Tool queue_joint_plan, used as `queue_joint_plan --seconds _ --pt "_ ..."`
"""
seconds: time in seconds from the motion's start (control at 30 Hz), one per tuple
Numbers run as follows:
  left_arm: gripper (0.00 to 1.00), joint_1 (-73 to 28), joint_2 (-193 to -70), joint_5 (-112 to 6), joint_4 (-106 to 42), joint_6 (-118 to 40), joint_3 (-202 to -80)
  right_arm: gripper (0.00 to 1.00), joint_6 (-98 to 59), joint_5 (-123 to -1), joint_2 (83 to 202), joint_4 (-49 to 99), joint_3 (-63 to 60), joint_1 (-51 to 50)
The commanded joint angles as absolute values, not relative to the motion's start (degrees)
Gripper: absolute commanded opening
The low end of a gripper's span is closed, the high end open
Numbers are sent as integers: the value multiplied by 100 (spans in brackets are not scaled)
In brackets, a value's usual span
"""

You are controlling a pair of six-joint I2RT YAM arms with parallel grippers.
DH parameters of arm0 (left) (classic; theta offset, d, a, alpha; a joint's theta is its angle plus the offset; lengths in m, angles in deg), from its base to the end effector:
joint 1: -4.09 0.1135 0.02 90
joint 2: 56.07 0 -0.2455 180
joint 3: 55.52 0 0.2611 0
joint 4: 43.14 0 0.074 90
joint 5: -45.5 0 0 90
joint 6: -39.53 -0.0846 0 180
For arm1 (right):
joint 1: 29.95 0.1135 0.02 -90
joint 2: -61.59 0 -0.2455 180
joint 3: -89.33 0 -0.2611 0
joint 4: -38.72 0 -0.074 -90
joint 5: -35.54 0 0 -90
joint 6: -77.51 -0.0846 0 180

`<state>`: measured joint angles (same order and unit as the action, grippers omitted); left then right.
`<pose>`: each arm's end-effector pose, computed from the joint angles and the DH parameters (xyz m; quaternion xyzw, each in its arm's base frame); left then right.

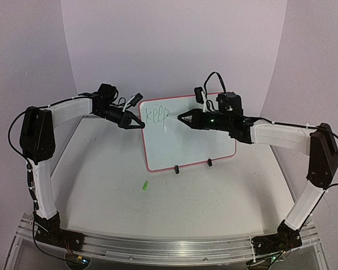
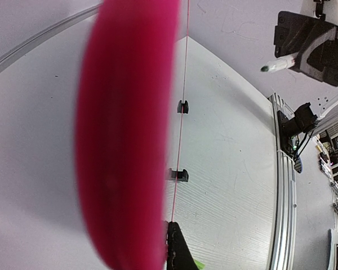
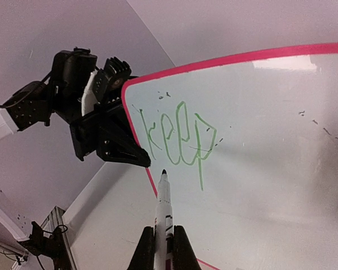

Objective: Write a sentence on the whiteboard
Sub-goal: Write a sentence at the corner of the board.

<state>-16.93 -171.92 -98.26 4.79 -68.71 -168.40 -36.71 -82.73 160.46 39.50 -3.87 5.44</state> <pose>0.4105 -0.2308 0.2247 0.4249 0.7409 -0.4332 0.2881 0.3508 0.2984 0.2724 -0.2271 0.7312 0.4695 0.4397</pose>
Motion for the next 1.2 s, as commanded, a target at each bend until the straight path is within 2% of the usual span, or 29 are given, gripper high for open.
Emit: queue_joint_plan --seconds 0.0,1.17 --pt "0 -1780 -16951 -9485 652 -7238 -16882 0 -3576 -8771 15644 4033 -573 300" --pt "0 -1868 -16998 -9306 750 -7404 -16779 0 -3596 -7783 16443 4095 -11 48"
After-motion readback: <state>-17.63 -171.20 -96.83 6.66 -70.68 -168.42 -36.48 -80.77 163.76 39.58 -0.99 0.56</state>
